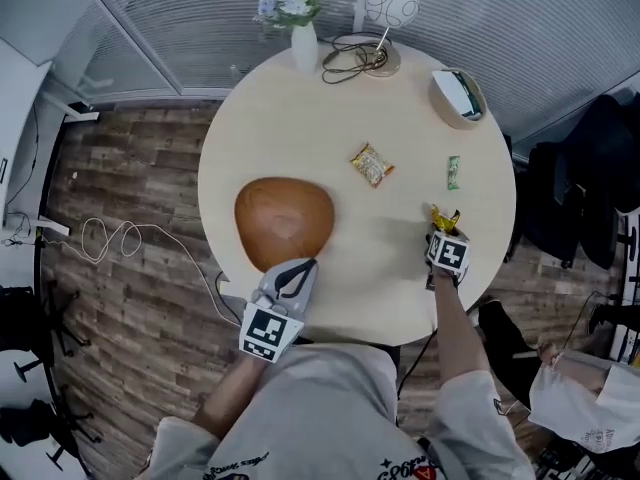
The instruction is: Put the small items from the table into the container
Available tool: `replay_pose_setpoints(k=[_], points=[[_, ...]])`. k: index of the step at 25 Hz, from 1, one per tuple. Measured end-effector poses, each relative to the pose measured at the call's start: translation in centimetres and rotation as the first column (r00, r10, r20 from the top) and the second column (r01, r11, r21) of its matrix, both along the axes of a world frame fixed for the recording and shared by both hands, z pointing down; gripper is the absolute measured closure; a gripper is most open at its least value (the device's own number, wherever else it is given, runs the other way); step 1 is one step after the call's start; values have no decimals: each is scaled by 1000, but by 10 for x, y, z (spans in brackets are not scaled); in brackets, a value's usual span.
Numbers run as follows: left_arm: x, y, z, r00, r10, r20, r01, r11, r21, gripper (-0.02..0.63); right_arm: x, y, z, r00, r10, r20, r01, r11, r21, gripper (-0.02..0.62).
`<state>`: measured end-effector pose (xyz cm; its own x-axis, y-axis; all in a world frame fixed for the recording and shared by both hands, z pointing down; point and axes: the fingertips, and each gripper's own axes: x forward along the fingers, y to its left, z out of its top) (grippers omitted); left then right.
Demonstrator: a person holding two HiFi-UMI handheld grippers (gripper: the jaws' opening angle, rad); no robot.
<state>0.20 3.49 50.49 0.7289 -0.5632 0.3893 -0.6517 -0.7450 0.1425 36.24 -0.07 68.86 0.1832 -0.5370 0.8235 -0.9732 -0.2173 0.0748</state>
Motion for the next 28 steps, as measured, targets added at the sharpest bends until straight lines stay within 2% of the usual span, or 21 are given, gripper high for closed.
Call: replay_pose_setpoints(k=[2,4,7,9,13,14,16,18,20,23,28], points=[[-2,-1,0,1000,-1,-3,1,1000,1,611,-10,-7,-11,1000,-30,3,30,999,44,378],[-5,-1,0,1000,-2,-7,2,1000,3,611,-31,-20,-27,996,-85,22,82,988,130,388],[-8,-1,-1,1000,-6,-13,6,1000,4,611,-87,-48,-71,970,-239,36,222,940,261,393],[-12,0,-2,1000,-9,-19,9,1000,5,611,-142,-65,-104,927,-375,20,347,875,339,393],[-22,1,-4,999,-32,-25,32,999,16,611,-265,-78,-149,775,-632,-31,578,687,442,393],[-25,1,-5,999,-39,-25,40,999,19,611,-293,-76,-151,735,-677,-29,615,649,447,393],[-32,0,-6,998,-55,-26,56,998,23,611,-341,-71,-147,669,-743,-12,670,597,441,393],[-39,-1,-8,997,-70,-27,71,997,26,611,-376,-65,-136,624,-781,15,707,573,415,391],[-47,-1,-8,996,-83,-28,84,996,28,611,-399,-59,-122,601,-799,40,728,567,384,390],[-58,0,-7,994,-105,-29,106,994,28,611,-416,-53,-104,586,-809,54,751,567,338,387],[-74,1,-8,990,-139,-34,139,990,26,611,-427,-46,-88,563,-825,46,783,550,290,372]])
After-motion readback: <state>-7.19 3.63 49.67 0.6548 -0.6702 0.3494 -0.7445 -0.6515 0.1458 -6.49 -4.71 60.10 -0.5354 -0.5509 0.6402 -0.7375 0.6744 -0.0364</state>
